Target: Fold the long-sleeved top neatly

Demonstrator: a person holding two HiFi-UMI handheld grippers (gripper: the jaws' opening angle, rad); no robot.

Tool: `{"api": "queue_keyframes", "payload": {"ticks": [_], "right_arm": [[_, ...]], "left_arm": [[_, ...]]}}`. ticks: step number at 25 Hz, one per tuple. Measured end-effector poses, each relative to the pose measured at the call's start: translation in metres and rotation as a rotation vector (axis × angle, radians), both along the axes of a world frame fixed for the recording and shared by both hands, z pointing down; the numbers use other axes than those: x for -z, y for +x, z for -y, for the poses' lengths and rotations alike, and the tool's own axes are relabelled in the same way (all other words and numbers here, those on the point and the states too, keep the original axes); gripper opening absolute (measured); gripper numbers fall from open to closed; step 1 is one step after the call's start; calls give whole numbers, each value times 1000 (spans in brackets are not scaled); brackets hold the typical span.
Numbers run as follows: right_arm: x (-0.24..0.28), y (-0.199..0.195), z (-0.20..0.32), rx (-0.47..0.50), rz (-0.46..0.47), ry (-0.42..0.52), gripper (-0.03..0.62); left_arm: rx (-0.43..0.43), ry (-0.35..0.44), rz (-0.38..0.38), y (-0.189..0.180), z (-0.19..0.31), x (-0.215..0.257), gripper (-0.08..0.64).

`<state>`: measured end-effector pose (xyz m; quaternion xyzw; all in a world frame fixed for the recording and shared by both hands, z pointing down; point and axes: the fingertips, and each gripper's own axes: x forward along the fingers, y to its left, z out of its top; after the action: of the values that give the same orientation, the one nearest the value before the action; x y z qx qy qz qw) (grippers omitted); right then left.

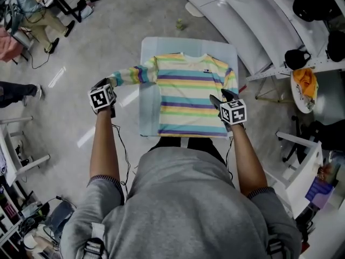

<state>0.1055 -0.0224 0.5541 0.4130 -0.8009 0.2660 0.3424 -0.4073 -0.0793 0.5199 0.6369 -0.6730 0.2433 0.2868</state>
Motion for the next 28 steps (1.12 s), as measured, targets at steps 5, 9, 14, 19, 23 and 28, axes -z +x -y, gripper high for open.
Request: {"api": "queue_keyframes", "payload": {"ticks": [5,9,14,19,23,28], "right_arm": [[0,12,15,26,32,8,281],[0,24,26,55,51,6,281],[-5,49,33,71,71,-9,281],[-15,82,35,70,80,-28,281],[-25,111,36,60,85,-50,281],[-33,136,43,68,85,-68,281]], "left_arm": [[-40,47,-6,47,22,33,33],[-97,81,6,103,38,63,33],[-153,95,-3,179,52,80,33],[-192,122,-29,250,69,87,32],[-243,131,-21,305,84,84,31],[-269,116,-3,338,89,68,31]]}}
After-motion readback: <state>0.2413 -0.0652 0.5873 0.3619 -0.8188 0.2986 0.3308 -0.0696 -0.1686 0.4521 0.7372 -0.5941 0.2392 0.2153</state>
